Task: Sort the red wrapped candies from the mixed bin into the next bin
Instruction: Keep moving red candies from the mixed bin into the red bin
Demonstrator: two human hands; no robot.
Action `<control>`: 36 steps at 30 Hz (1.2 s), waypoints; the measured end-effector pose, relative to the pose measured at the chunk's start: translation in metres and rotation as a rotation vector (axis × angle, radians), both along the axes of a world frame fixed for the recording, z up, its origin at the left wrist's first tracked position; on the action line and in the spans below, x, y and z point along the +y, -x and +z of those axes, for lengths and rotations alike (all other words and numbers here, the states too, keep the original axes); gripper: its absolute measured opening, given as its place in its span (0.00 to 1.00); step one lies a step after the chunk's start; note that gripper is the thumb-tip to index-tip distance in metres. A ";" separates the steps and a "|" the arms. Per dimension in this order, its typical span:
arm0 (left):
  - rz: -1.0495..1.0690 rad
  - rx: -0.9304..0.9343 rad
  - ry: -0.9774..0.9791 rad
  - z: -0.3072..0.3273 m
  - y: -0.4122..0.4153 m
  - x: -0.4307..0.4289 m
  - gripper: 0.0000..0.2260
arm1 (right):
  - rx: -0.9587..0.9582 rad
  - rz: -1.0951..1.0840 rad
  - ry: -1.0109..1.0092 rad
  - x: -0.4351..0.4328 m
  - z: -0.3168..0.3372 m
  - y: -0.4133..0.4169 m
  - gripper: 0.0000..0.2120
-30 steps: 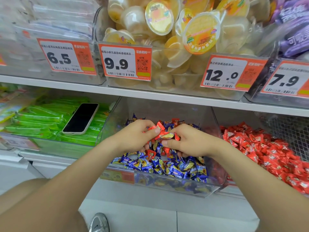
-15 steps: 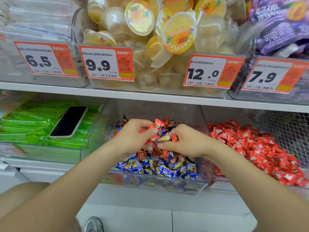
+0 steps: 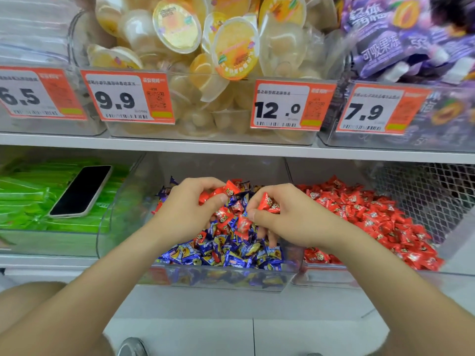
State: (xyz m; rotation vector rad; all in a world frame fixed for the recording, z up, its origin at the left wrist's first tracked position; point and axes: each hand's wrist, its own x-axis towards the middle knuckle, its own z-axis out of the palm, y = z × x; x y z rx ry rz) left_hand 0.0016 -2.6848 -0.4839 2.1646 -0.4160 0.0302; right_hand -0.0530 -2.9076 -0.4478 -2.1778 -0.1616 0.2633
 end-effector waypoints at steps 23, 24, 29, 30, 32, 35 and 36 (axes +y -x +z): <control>-0.459 -0.276 -0.349 0.036 0.017 -0.194 0.12 | -0.180 -0.541 -0.042 -0.151 -0.016 0.020 0.16; -0.508 -0.232 -0.424 0.033 0.012 -0.203 0.17 | -0.160 -0.529 -0.088 -0.156 -0.015 0.022 0.19; -0.695 -0.020 -0.435 0.038 0.001 -0.208 0.36 | -0.203 -0.457 -0.035 -0.162 -0.015 0.028 0.24; -0.685 -0.020 -0.352 0.039 0.001 -0.201 0.34 | -0.236 -0.471 0.066 -0.159 -0.015 0.028 0.23; -0.623 -0.091 -0.218 0.039 0.004 -0.182 0.28 | -0.324 -0.507 0.257 -0.151 -0.015 0.029 0.20; -0.446 -0.259 -0.129 0.036 0.016 -0.143 0.17 | -0.373 -0.295 0.365 -0.130 -0.015 0.030 0.17; -0.398 -0.266 -0.111 0.035 0.020 -0.130 0.15 | -0.344 -0.175 0.423 -0.122 -0.018 0.029 0.16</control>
